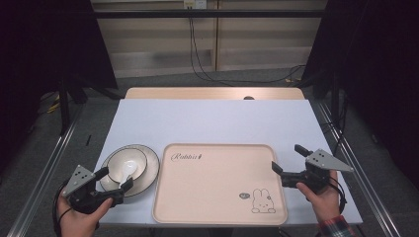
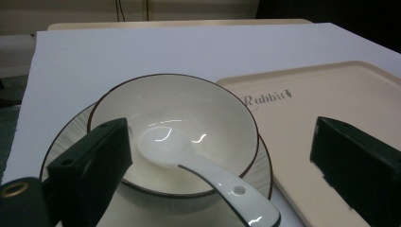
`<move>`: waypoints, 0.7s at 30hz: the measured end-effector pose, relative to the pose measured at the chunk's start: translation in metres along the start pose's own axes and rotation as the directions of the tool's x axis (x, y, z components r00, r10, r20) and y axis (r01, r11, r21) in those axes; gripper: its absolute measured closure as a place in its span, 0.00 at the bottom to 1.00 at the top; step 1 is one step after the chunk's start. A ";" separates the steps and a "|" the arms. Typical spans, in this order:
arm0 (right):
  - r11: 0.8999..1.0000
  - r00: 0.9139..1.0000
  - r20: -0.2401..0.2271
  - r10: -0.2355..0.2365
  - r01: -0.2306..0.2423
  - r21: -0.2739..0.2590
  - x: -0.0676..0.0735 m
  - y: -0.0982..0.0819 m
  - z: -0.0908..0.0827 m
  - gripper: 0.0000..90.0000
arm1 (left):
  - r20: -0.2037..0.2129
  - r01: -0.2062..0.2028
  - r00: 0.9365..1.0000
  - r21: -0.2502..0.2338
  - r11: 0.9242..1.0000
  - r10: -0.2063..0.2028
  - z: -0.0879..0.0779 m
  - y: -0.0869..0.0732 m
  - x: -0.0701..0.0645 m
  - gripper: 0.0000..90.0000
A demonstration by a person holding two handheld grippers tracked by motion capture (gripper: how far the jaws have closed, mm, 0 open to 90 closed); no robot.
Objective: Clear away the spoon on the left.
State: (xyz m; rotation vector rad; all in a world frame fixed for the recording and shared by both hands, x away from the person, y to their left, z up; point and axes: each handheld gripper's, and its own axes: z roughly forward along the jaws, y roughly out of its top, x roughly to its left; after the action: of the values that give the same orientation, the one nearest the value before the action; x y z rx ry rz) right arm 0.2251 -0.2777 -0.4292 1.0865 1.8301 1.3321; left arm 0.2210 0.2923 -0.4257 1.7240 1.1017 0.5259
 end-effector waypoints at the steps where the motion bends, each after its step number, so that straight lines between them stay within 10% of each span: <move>1: 1.000 1.000 0.000 0.000 0.000 0.000 0.000 0.000 0.000 0.02 | 0.000 0.000 1.000 0.000 1.000 0.000 0.000 0.000 0.000 0.08; 21: 1.000 1.000 -0.005 -0.001 0.001 -0.003 0.001 0.000 0.002 0.02 | -0.015 -0.011 1.000 0.018 1.000 0.011 -0.005 -0.006 0.004 0.24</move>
State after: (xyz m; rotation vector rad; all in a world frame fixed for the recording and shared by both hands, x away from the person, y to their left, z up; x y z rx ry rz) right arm 0.2265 -0.2763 -0.4294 1.0811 1.8312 1.3374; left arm 0.2168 0.2985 -0.4292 1.7449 1.1108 0.5379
